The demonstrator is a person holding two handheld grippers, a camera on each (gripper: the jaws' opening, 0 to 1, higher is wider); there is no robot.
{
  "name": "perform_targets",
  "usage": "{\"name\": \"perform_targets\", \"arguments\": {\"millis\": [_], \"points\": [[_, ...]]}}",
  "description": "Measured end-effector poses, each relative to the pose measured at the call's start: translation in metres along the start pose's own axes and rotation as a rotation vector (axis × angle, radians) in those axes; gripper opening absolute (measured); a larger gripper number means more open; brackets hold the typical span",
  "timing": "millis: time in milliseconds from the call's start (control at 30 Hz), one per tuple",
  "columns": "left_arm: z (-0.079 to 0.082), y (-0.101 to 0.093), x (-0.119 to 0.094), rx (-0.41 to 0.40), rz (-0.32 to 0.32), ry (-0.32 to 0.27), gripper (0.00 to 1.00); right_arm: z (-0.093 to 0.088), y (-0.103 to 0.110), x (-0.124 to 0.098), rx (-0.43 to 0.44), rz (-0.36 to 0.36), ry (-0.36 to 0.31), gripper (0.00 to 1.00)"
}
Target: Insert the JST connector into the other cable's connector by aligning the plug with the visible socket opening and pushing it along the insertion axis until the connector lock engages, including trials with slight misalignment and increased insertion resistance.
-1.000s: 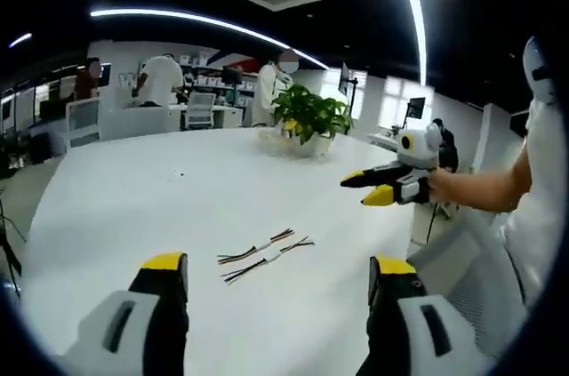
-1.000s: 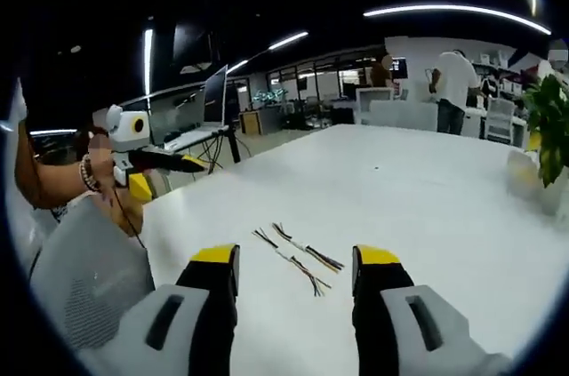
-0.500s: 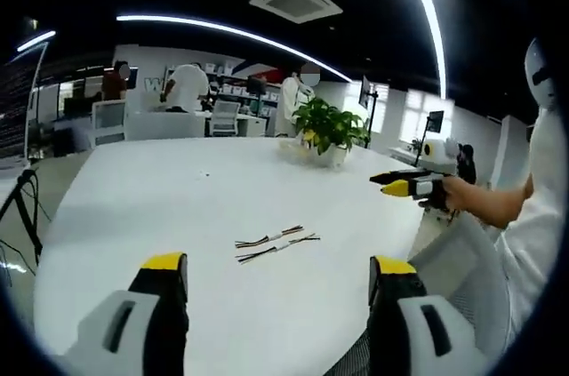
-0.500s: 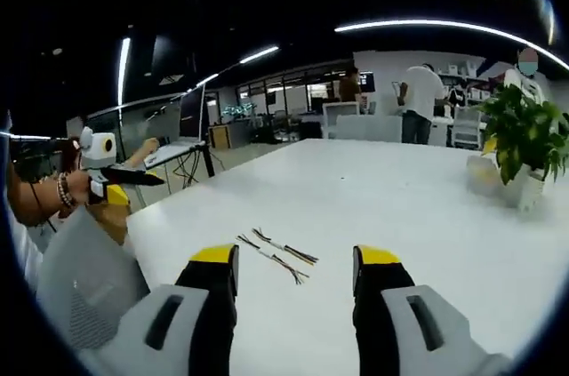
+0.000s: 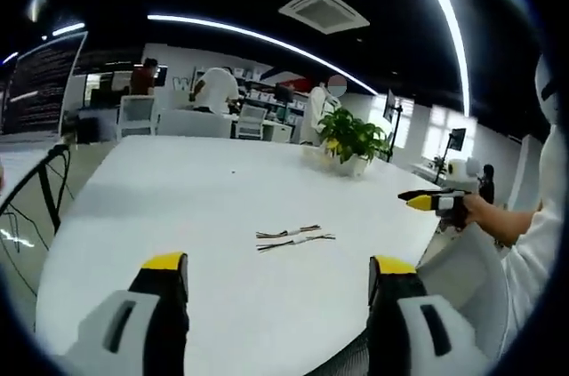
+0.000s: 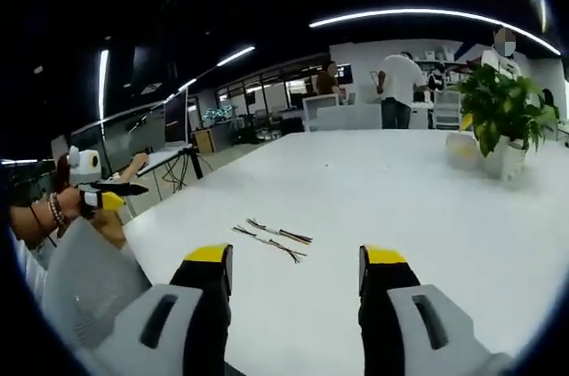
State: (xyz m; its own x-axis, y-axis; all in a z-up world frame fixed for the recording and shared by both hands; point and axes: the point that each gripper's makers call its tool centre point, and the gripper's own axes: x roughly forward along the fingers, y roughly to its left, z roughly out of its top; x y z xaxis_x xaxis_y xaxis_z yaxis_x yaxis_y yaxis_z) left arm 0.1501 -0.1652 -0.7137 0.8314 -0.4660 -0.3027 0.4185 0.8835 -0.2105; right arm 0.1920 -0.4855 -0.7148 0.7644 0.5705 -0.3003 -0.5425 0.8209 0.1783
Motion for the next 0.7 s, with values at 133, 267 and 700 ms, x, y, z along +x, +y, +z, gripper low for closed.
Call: {"name": "perform_targets", "arguments": {"millis": [133, 267, 700], "points": [[-0.014, -0.004, 0.0, -0.03, -0.009, 0.023, 0.82, -0.008, 0.0, -0.006, 0.023, -0.012, 0.012, 0.55], [-0.027, -0.008, 0.002, -0.043, -0.015, 0.051, 0.81, -0.014, -0.001, -0.009, 0.041, -0.017, 0.025, 0.55], [-0.041, -0.007, 0.008, -0.097, -0.02, 0.077, 0.81, -0.034, 0.0, -0.006, -0.004, -0.051, 0.091, 0.55]]}}
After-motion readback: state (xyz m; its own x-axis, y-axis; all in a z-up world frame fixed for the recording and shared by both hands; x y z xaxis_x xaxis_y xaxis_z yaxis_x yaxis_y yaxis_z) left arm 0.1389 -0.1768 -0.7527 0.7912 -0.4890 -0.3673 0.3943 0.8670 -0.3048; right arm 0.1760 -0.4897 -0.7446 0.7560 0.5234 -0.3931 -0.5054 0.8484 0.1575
